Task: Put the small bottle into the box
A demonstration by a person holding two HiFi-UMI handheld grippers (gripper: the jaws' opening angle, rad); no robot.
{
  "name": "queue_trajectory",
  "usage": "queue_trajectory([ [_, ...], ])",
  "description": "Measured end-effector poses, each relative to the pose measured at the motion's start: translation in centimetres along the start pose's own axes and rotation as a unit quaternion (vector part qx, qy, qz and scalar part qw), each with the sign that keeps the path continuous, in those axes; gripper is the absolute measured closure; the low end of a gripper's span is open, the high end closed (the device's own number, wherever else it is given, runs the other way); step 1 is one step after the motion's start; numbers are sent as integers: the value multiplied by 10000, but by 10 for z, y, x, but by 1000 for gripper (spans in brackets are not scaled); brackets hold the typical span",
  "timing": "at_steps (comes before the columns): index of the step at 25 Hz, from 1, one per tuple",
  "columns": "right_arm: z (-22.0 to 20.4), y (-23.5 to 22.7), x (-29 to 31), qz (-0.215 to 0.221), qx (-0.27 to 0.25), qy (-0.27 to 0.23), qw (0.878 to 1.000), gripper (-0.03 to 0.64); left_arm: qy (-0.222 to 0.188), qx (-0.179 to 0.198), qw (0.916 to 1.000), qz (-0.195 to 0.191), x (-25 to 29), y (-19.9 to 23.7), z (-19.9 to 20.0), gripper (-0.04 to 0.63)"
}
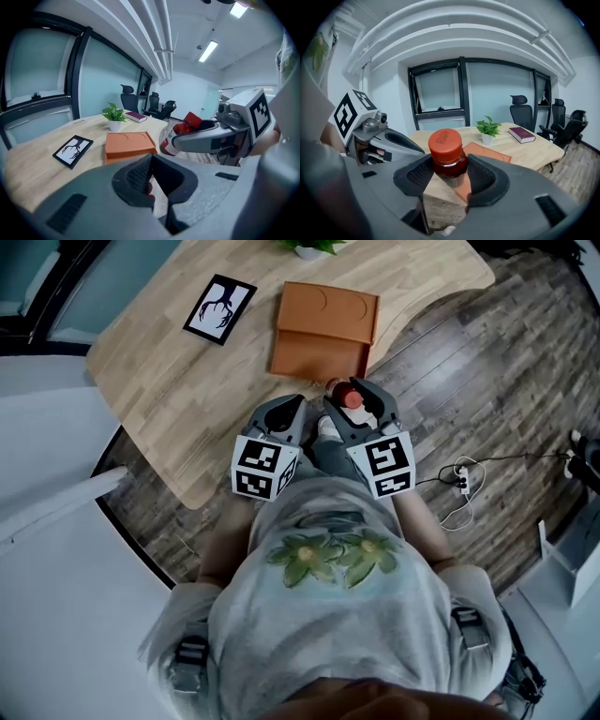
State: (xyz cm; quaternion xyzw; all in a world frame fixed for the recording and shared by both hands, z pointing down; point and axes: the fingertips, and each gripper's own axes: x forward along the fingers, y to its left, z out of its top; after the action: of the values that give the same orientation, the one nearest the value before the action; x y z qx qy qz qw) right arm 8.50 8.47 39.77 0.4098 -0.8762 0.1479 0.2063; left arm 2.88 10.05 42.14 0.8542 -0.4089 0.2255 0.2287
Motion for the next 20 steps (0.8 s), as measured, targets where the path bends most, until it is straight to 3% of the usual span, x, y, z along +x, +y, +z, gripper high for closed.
queue_trajectory([
  [5,0,-15,13,76,-99,26,9999,393,-27,-118,9998,143,12,7,4,588],
  [20,5,-22,54,48,9,200,9998,393,188,-209,9996,49,21,39,10,588],
])
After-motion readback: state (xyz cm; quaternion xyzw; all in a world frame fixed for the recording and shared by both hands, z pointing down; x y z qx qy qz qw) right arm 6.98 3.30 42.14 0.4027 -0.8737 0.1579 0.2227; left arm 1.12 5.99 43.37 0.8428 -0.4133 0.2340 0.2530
